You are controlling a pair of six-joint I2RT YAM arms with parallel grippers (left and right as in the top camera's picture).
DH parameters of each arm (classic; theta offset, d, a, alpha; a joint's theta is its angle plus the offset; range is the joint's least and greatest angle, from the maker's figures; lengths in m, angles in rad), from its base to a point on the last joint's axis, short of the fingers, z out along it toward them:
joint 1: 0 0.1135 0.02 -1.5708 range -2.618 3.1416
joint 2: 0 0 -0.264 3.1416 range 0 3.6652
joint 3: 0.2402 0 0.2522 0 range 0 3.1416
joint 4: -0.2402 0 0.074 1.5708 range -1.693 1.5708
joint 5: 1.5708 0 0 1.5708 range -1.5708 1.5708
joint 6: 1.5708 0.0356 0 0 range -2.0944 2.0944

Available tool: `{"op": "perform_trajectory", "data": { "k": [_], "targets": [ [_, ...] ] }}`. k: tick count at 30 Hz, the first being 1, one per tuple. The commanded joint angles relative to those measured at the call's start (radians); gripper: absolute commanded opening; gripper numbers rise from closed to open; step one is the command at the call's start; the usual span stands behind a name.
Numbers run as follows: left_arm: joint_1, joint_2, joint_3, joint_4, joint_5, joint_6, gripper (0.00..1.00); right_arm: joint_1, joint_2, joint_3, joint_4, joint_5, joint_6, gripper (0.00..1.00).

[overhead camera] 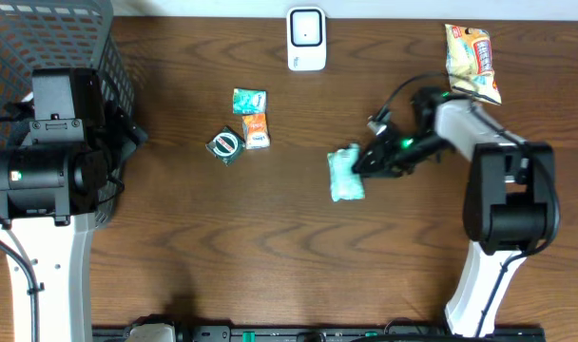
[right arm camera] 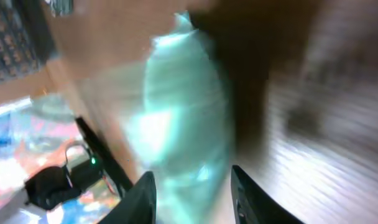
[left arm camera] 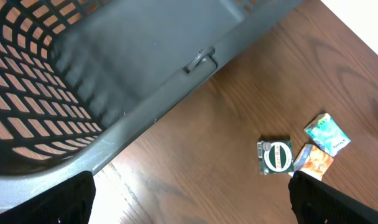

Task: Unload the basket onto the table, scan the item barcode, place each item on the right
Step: 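Lower the green tissue pack onto the table and release it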

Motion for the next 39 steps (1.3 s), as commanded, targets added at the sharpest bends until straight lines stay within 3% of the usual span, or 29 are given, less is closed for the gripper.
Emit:
{"op": "perform_trajectory", "data": {
  "k": [1, 5, 9, 14, 19, 23, 29, 32, 35, 39],
  "targets": [
    [0.007, 0.000, 0.005, -0.002, -0.010, -0.005, 0.98, -0.056, -0.004, 0.159, -0.115, 0.098, 0.015, 0.32],
    [0.007, 0.000, 0.005, -0.002, -0.010, -0.005, 0.98, -0.056, -0.004, 0.261, -0.234, 0.202, 0.014, 0.32],
    [0.007, 0.000, 0.005, -0.002, -0.010, -0.005, 0.98, -0.015, -0.004, 0.232, -0.236, 0.367, 0.016, 0.37],
    [0.007, 0.000, 0.005, -0.002, -0.010, -0.005, 0.98, 0.043, -0.004, 0.178, -0.228, 0.373, 0.017, 0.18],
    [0.007, 0.000, 0.005, -0.002, -0.010, -0.005, 0.98, 0.118, -0.004, 0.108, -0.188, 0.536, 0.143, 0.16],
    [0.007, 0.000, 0.005, -0.002, -0.010, -0.005, 0.98, 0.174, -0.004, 0.075, -0.078, 0.533, 0.177, 0.15],
    [0.007, 0.000, 0.005, -0.002, -0.010, -0.005, 0.98, 0.254, -0.004, 0.109, 0.201, 0.591, 0.180, 0.30],
    [0.007, 0.000, 0.005, -0.002, -0.010, -0.005, 0.97, 0.256, -0.004, 0.212, 0.157, 0.732, 0.269, 0.29],
    [0.007, 0.000, 0.005, -0.002, -0.010, -0.005, 0.98, 0.256, -0.004, 0.320, 0.060, 0.723, 0.315, 0.22],
    [0.007, 0.000, 0.005, -0.002, -0.010, -0.005, 0.98, 0.283, -0.004, 0.396, 0.027, 0.496, 0.325, 0.11]
  ]
}}
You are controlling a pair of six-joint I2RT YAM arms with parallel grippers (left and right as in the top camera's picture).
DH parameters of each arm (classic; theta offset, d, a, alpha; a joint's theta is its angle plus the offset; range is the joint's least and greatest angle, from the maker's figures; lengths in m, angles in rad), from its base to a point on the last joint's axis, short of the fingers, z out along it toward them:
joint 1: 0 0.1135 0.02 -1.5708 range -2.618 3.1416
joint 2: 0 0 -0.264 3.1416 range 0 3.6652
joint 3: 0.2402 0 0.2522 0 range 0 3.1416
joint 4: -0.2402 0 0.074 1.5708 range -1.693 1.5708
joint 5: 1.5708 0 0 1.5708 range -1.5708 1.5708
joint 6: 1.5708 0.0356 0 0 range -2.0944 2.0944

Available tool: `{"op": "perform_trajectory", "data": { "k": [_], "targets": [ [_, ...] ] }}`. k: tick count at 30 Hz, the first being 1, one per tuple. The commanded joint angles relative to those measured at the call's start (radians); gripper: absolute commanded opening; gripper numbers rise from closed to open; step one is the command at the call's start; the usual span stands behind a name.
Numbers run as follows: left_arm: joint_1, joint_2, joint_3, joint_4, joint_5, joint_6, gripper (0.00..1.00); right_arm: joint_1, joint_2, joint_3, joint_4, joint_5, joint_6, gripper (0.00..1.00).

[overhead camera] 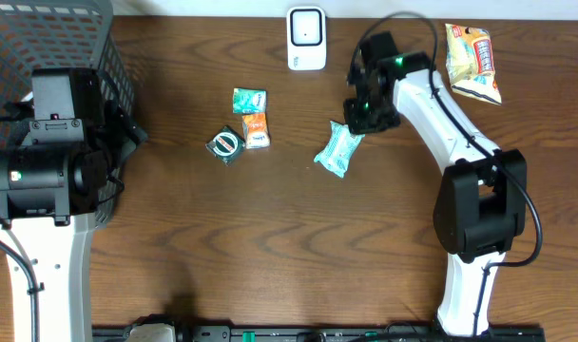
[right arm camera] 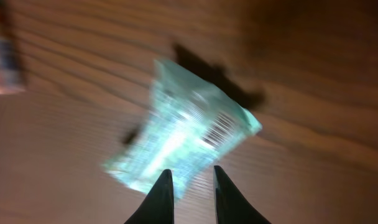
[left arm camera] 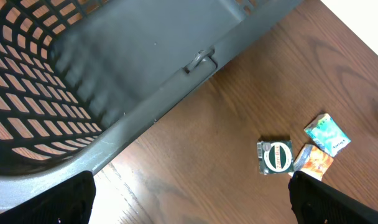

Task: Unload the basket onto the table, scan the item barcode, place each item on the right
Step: 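Lower the green tissue pack onto the table and release it, then retract the right gripper up and right toward the chip bag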

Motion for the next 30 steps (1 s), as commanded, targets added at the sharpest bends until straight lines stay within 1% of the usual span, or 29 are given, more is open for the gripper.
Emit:
{"op": "perform_trajectory", "data": {
  "k": [1, 2, 5, 8, 12, 15, 18, 22, 24, 26, 27, 29, 30],
  "targets": [
    [0.007, 0.000, 0.005, -0.003, -0.010, -0.005, 0.98, 0.043, -0.002, 0.017, 0.026, -0.167, 0.037, 0.09],
    [0.007, 0.000, 0.005, -0.003, -0.010, -0.005, 0.98, 0.062, -0.002, 0.003, 0.054, -0.169, 0.037, 0.08],
    [0.007, 0.000, 0.005, -0.003, -0.010, -0.005, 0.98, 0.122, -0.002, -0.042, 0.120, -0.121, 0.037, 0.08],
    [0.007, 0.000, 0.005, -0.003, -0.010, -0.005, 0.98, 0.188, -0.002, -0.115, 0.163, 0.015, 0.054, 0.05],
    [0.007, 0.000, 0.005, -0.003, -0.010, -0.005, 0.98, 0.235, -0.002, -0.206, 0.158, 0.204, 0.150, 0.03],
    [0.007, 0.000, 0.005, -0.003, -0.010, -0.005, 0.98, 0.237, -0.002, -0.248, 0.155, 0.271, 0.150, 0.01],
    [0.007, 0.000, 0.005, -0.003, -0.010, -0.005, 0.98, 0.224, -0.002, -0.253, 0.098, 0.338, 0.156, 0.01],
    [0.007, 0.000, 0.005, -0.003, -0.010, -0.005, 0.98, 0.182, -0.021, -0.215, -0.071, 0.531, 0.184, 0.01],
    [0.007, 0.000, 0.005, -0.003, -0.010, -0.005, 0.98, 0.156, -0.037, -0.193, -0.112, 0.605, 0.222, 0.01],
    [0.007, 0.000, 0.005, -0.003, -0.010, -0.005, 0.98, 0.133, -0.053, -0.174, -0.119, 0.591, 0.225, 0.01],
    [0.007, 0.000, 0.005, -0.003, -0.010, -0.005, 0.98, 0.118, -0.067, -0.157, -0.122, 0.551, 0.225, 0.01],
    [0.007, 0.000, 0.005, -0.003, -0.010, -0.005, 0.97, 0.103, -0.089, -0.115, -0.094, 0.306, 0.215, 0.01],
    [0.007, 0.000, 0.005, -0.003, -0.010, -0.005, 0.98, 0.103, -0.090, -0.114, -0.077, 0.231, 0.192, 0.01]
  ]
}}
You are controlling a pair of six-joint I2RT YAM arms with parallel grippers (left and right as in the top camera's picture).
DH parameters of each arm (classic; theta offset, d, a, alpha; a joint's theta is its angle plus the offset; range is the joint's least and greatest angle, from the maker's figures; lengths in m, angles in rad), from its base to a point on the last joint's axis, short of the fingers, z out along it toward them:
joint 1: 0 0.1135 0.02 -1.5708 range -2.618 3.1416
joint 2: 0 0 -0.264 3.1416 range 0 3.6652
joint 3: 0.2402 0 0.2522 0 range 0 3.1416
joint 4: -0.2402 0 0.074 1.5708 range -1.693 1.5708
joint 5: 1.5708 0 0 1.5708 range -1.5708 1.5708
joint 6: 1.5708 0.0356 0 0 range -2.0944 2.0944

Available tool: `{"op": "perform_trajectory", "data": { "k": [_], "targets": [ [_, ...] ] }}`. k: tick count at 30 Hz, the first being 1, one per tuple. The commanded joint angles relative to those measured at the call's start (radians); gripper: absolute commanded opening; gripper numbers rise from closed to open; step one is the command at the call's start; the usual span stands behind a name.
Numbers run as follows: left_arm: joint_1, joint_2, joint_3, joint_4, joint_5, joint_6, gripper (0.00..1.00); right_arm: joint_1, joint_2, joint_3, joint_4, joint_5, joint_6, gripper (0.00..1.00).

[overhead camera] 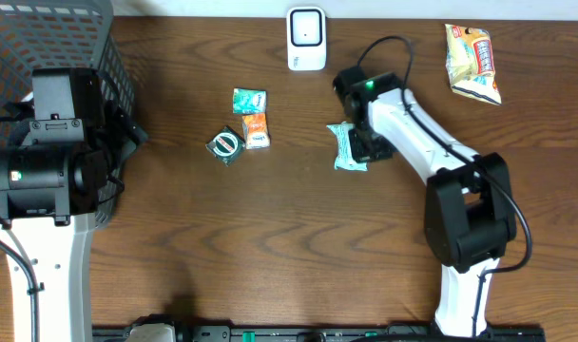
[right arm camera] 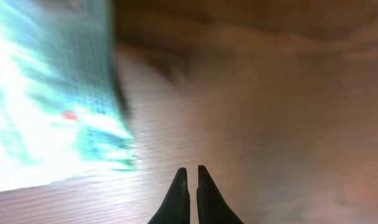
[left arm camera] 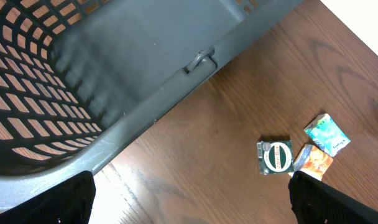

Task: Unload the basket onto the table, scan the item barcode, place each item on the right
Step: 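Retract the right gripper up and right toward the chip bag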

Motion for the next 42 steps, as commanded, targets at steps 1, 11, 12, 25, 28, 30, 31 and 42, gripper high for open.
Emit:
{"op": "perform_trajectory", "data": {
  "k": [1, 11, 12, 25, 28, 30, 31, 42],
  "targets": [
    [0.007, 0.000, 0.005, -0.003, -0.010, -0.005, 0.98, 0.001, -0.051, 0.046, 0.050, -0.332, -0.055, 0.01],
    [0.007, 0.000, 0.005, -0.003, -0.010, -0.005, 0.98, 0.124, -0.049, -0.033, 0.241, -0.352, -0.127, 0.03],
    [0.007, 0.000, 0.005, -0.003, -0.010, -0.005, 0.98, 0.135, -0.049, -0.055, 0.256, -0.306, -0.112, 0.03],
    [0.007, 0.000, 0.005, -0.003, -0.010, -0.005, 0.98, 0.044, -0.050, -0.206, 0.325, 0.066, 0.081, 0.01],
    [0.007, 0.000, 0.005, -0.003, -0.010, -0.005, 0.98, -0.002, -0.052, -0.148, 0.288, 0.071, 0.077, 0.02],
    [0.007, 0.000, 0.005, -0.003, -0.010, -0.005, 0.97, -0.039, -0.052, -0.061, 0.223, 0.070, 0.077, 0.03],
    [0.007, 0.000, 0.005, -0.003, -0.010, -0.005, 0.98, -0.050, -0.052, -0.027, 0.198, 0.062, 0.077, 0.03],
    [0.007, 0.000, 0.005, -0.003, -0.010, -0.005, 0.98, -0.127, -0.051, 0.074, 0.142, -0.140, -0.065, 0.35]
  ]
}}
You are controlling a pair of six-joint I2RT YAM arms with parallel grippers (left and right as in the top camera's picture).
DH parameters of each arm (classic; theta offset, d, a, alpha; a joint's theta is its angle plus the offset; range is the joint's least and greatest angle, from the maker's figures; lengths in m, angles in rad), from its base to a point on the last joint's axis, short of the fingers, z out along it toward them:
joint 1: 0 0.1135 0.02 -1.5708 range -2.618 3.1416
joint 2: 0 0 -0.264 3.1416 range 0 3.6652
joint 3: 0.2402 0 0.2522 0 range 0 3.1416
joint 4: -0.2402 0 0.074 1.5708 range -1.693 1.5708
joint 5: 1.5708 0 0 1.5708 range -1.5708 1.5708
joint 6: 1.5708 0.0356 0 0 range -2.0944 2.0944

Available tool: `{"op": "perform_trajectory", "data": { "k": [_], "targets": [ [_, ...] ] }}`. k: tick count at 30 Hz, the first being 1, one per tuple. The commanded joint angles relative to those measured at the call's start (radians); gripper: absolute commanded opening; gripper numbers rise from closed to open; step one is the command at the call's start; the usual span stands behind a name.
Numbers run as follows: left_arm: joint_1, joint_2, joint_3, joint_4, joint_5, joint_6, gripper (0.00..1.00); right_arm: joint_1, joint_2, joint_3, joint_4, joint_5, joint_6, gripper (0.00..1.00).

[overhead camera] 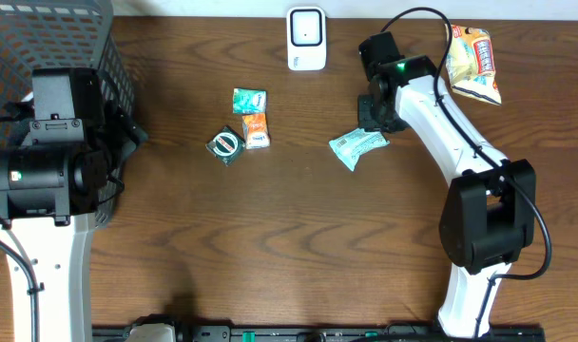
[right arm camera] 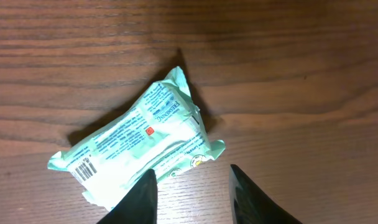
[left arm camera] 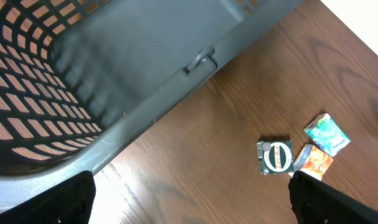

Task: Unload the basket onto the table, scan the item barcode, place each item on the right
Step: 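Retract the right gripper up and right toward the chip bag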

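Note:
A mint-green wipes packet (overhead camera: 356,147) lies flat on the wooden table, right of centre. Its printed face is up, and its barcode (right arm camera: 83,169) shows at the lower left end. My right gripper (right arm camera: 192,200) hovers open just above the packet's (right arm camera: 136,149) near edge, with nothing between its fingers (right arm camera: 142,198). From overhead the right gripper (overhead camera: 373,116) sits just behind the packet. A white scanner (overhead camera: 306,40) stands at the table's far edge. My left gripper (left arm camera: 195,208) hangs open by the basket, with nothing in it.
A grey mesh basket (overhead camera: 42,38) fills the far left corner. Three small packets lie left of centre: teal (overhead camera: 249,100), orange (overhead camera: 256,130) and a dark green round-logo one (overhead camera: 225,144). A snack bag (overhead camera: 472,62) lies at the far right.
My right gripper was shut low beside the packet. Now it is open, higher and nearer the table's far edge. The packet has turned to lie slantwise. The left arm has not moved.
At first my right gripper was open at the packet, which lay nearer the table's middle. Then the packet lay farther back, with the jaws narrowly parted over it. Then the gripper was shut beside it, and now it is open above the turned packet.

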Motion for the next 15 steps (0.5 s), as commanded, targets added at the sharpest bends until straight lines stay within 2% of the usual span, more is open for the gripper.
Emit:
{"op": "perform_trajectory", "data": {
  "k": [1, 2, 7, 15],
  "targets": [
    [0.007, 0.000, 0.005, -0.003, -0.010, -0.005, 0.98, -0.038, -0.013, 0.010, 0.001, -0.031, -0.062, 0.35],
    [0.007, 0.000, 0.005, -0.003, -0.010, -0.005, 0.98, -0.043, -0.013, 0.007, 0.006, -0.030, -0.072, 0.37],
    [0.007, 0.000, 0.005, -0.003, -0.010, -0.005, 0.98, -0.092, -0.011, -0.045, 0.100, -0.076, -0.080, 0.61],
    [0.007, 0.000, 0.005, -0.003, -0.010, -0.005, 0.98, -0.177, -0.011, -0.164, 0.234, -0.400, -0.171, 0.76]
  ]
}}
